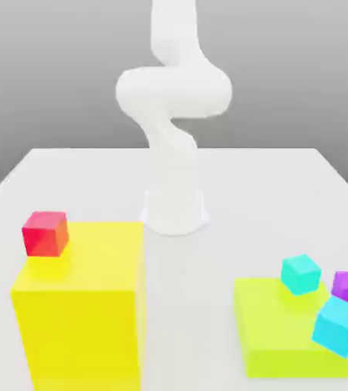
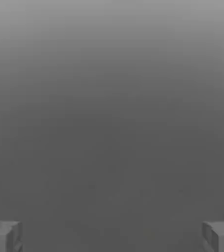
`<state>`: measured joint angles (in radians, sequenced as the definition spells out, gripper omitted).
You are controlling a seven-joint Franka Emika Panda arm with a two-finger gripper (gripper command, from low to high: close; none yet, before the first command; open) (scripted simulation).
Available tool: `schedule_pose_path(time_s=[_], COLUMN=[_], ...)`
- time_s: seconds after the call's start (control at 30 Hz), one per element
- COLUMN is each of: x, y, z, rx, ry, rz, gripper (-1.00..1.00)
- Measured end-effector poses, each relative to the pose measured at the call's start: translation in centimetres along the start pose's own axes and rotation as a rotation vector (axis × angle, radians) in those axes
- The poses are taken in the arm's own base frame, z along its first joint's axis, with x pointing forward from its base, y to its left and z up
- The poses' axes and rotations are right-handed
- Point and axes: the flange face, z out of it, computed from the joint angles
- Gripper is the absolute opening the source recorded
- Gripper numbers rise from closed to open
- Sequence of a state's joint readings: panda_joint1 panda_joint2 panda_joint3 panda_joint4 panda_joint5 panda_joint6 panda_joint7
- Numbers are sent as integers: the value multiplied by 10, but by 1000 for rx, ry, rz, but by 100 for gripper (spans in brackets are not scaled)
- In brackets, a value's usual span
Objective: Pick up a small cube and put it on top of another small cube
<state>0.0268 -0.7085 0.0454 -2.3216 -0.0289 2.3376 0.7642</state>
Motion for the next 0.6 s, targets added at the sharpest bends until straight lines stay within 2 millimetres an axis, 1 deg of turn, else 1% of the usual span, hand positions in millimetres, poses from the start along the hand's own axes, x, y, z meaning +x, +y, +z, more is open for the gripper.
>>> schedule_pose_path(time_s=[0.07,0.17,0.23,0.33,0.43,0.5,0.53,0.6], x=[-23,-65,-96,-150,-209,-250,-272,-322], y=[-18,-39,-49,-59,-63,-61,-59,-56], z=[43,100,135,183,224,246,256,270], rx=[-37,-79,-99,-119,-125,-121,-117,-97], ry=[-48,-123,-175,-259,-348,-410,-443,-511], rz=[-106,-260,-363,-519,-675,-778,-829,-945], gripper=[0,0,0,0,0,0,0,0])
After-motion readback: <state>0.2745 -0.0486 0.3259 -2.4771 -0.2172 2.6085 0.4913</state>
